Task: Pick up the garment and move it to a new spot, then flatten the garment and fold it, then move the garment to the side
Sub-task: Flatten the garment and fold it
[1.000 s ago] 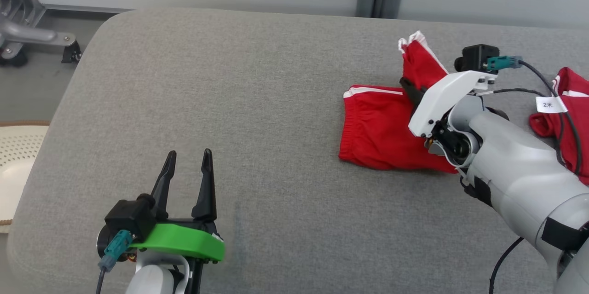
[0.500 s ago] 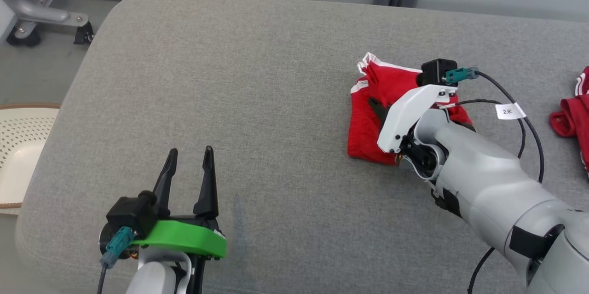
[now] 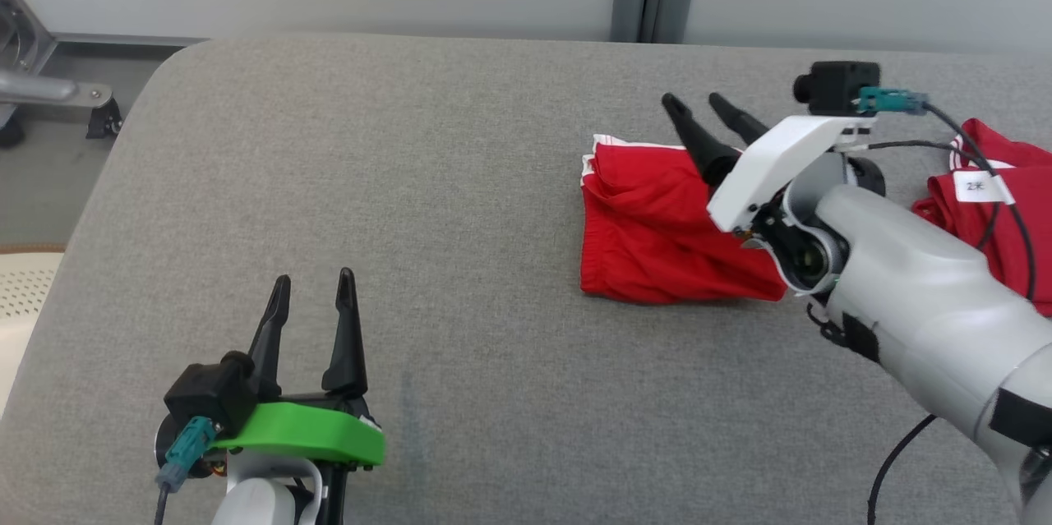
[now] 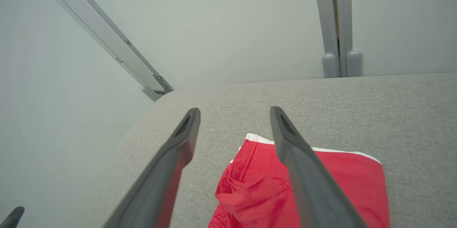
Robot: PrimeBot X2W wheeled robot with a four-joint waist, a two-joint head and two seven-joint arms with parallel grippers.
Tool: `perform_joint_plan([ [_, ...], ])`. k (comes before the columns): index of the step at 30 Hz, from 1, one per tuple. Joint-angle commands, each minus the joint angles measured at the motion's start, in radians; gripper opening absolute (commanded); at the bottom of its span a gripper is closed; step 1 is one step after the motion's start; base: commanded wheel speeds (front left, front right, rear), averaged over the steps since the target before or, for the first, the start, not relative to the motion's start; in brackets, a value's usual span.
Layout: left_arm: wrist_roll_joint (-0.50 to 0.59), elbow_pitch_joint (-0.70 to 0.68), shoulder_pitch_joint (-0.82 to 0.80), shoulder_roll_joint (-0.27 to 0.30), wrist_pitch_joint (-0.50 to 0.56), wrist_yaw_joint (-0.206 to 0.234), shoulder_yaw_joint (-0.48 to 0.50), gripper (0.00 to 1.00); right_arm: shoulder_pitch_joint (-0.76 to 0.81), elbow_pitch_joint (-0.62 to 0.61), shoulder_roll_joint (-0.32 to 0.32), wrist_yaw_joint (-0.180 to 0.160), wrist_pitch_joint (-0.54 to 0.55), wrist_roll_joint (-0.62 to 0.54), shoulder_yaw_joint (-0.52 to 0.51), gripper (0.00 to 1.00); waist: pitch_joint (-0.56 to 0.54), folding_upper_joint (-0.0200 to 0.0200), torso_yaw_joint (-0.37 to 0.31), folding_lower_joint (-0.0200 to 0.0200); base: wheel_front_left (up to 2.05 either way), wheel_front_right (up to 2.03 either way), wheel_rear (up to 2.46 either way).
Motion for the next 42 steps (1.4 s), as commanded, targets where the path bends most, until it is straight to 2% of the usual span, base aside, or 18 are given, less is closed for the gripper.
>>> perform_joint_plan([
  [1, 0.010, -0.004, 0.024, 0.002, -0.002, -0.003, 0.006, 1.00, 0.024, -0.033, -0.033, 0.000, -0.012, 0.006, -0.025, 1.00, -0.025, 0.0000, -0.023, 0.0000, 0.00, 0.00, 0.00],
  [4, 0.010, -0.005, 0.030, 0.002, -0.002, -0.006, 0.009, 1.00, 0.047, -0.074, -0.127, 0.000, -0.023, -0.012, -0.085, 1.00, -0.033, 0.0000, -0.028, 0.0000, 0.00, 0.00, 0.00],
  [7, 0.009, -0.006, 0.037, 0.002, -0.002, -0.007, 0.011, 1.00, 0.079, -0.078, -0.194, 0.000, -0.023, -0.071, -0.222, 1.00, -0.035, 0.0000, -0.031, 0.0000, 0.00, 0.00, 0.00],
  [11, 0.010, -0.001, 0.036, 0.002, -0.002, -0.010, 0.006, 1.00, 0.140, -0.043, -0.214, 0.000, -0.023, -0.140, -0.325, 1.00, -0.032, 0.0000, -0.024, 0.0000, 0.00, 0.00, 0.00],
  [16, 0.009, 0.004, 0.014, 0.002, -0.002, -0.018, -0.001, 1.00, 0.136, 0.024, -0.188, 0.000, -0.003, -0.162, -0.334, 1.00, -0.015, 0.0000, -0.004, 0.0000, 0.00, 0.00, 0.00],
  [17, 0.008, 0.004, 0.011, 0.002, -0.002, -0.019, -0.004, 1.00, 0.123, 0.034, -0.182, 0.000, 0.012, -0.156, -0.334, 0.70, -0.010, 0.0000, 0.001, 0.0000, 0.00, 0.00, 0.00],
  [18, 0.004, 0.004, 0.005, 0.002, -0.002, -0.018, -0.009, 1.00, 0.108, 0.045, -0.175, 0.000, 0.045, -0.149, -0.329, 0.14, 0.000, 0.0000, 0.008, 0.0000, 0.00, 0.00, 0.00],
  [19, 0.000, 0.005, -0.001, 0.002, -0.002, -0.017, -0.014, 1.00, 0.098, 0.056, -0.167, 0.000, 0.085, -0.134, -0.327, 0.00, 0.010, 0.0000, 0.017, 0.0000, 0.00, 0.00, 0.00],
  [22, -0.010, 0.005, -0.017, 0.002, -0.002, -0.011, -0.026, 1.00, 0.059, 0.104, -0.167, 0.000, 0.191, -0.118, -0.316, 0.00, 0.040, 0.0000, 0.045, 0.0000, 0.00, 0.00, 0.00],
  [29, -0.030, 0.012, -0.048, 0.002, -0.002, -0.001, -0.055, 1.00, -0.027, 0.307, -0.093, 0.000, 0.516, -0.007, -0.347, 0.00, 0.091, 0.0000, 0.123, 0.0000, 0.00, 0.00, 0.00],
  [33, -0.044, 0.014, -0.054, 0.002, -0.002, 0.004, -0.057, 1.00, -0.042, 0.366, -0.054, 0.000, 0.678, 0.024, -0.347, 0.00, 0.094, 0.0000, 0.146, 0.0000, 0.00, 0.00, 0.00],
  [38, -0.047, 0.022, -0.042, 0.002, -0.002, 0.010, -0.049, 1.00, 0.000, 0.338, -0.016, 0.000, 0.828, 0.099, -0.387, 0.00, 0.076, 0.0000, 0.145, 0.0000, 0.00, 0.00, 0.00],
  [42, -0.038, 0.022, -0.029, 0.002, -0.002, 0.010, -0.038, 1.00, 0.058, 0.217, 0.013, 0.000, 0.862, 0.114, -0.383, 0.00, 0.062, 0.0000, 0.124, 0.0000, 0.00, 0.00, 0.00],
])
